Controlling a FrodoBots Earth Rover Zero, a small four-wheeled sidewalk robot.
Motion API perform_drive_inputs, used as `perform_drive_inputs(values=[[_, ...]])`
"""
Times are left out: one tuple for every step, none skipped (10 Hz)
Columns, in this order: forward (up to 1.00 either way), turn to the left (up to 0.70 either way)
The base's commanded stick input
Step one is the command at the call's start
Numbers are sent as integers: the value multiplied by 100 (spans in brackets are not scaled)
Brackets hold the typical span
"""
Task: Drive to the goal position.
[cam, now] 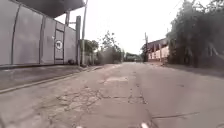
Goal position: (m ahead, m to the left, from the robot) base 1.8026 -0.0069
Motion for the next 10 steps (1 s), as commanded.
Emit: perform_drive_inputs(values=[[100, 25], [100, 22], [100, 20], [100, 18], [100, 16], [100, 13], [100, 11], [100, 9], [100, 7], [100, 4]])
